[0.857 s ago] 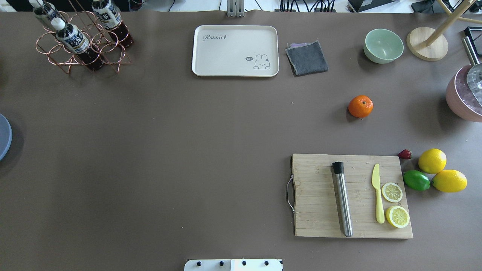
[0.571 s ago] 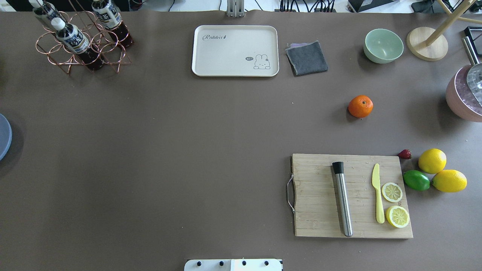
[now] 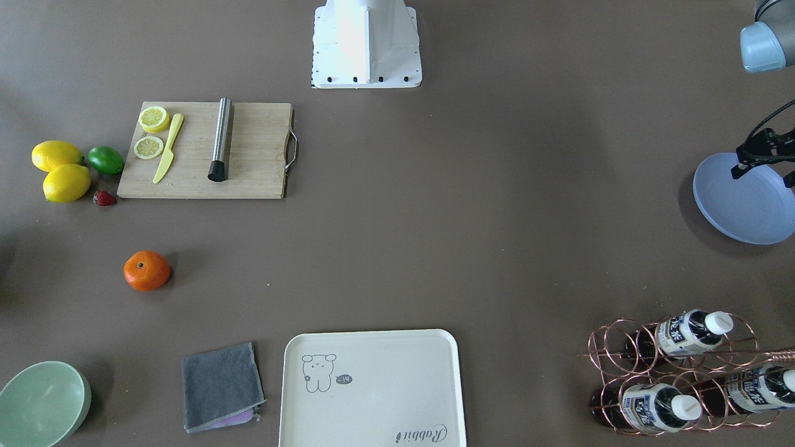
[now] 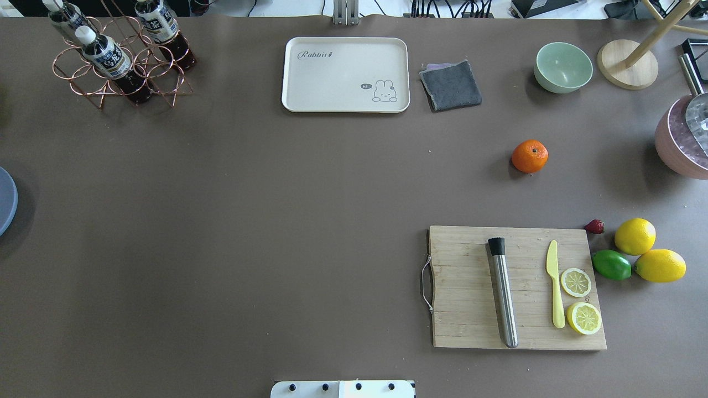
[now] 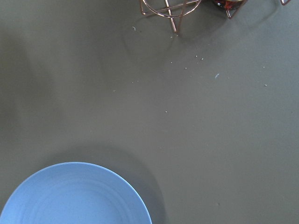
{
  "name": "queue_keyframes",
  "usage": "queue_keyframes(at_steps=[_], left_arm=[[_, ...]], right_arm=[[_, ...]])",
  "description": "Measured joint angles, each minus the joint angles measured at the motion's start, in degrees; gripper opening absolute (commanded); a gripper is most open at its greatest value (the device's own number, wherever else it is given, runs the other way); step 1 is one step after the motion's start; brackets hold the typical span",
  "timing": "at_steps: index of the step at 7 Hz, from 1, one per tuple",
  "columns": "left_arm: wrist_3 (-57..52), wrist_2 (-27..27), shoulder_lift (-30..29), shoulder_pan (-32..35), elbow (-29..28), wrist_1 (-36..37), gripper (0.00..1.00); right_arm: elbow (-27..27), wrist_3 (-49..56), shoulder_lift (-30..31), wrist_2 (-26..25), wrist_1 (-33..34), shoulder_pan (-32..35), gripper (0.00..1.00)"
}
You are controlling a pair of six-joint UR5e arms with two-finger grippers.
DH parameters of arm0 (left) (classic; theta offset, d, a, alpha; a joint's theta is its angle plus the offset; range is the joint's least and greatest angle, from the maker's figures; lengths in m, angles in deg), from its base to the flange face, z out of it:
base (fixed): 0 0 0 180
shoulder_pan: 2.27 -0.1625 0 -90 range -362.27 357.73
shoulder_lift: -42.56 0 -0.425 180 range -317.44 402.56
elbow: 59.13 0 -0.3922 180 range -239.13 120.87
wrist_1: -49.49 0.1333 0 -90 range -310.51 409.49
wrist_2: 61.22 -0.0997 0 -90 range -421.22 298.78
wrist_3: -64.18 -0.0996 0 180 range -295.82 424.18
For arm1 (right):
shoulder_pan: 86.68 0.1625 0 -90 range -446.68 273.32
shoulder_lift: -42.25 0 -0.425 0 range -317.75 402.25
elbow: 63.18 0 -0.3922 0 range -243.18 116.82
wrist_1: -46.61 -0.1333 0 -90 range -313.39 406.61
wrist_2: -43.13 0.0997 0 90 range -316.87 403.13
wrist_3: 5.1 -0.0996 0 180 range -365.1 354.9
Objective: Pick orange to plate
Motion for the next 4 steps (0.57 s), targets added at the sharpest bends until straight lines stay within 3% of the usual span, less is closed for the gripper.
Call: queue_keyframes(at_steps=[4], left_arm=[[2.5,1.2,0.6,1.2,-0.1,-1.3,0.98]], right_arm=[[0.1,0.0,0.1,0.0,0.1,0.0,1.0]])
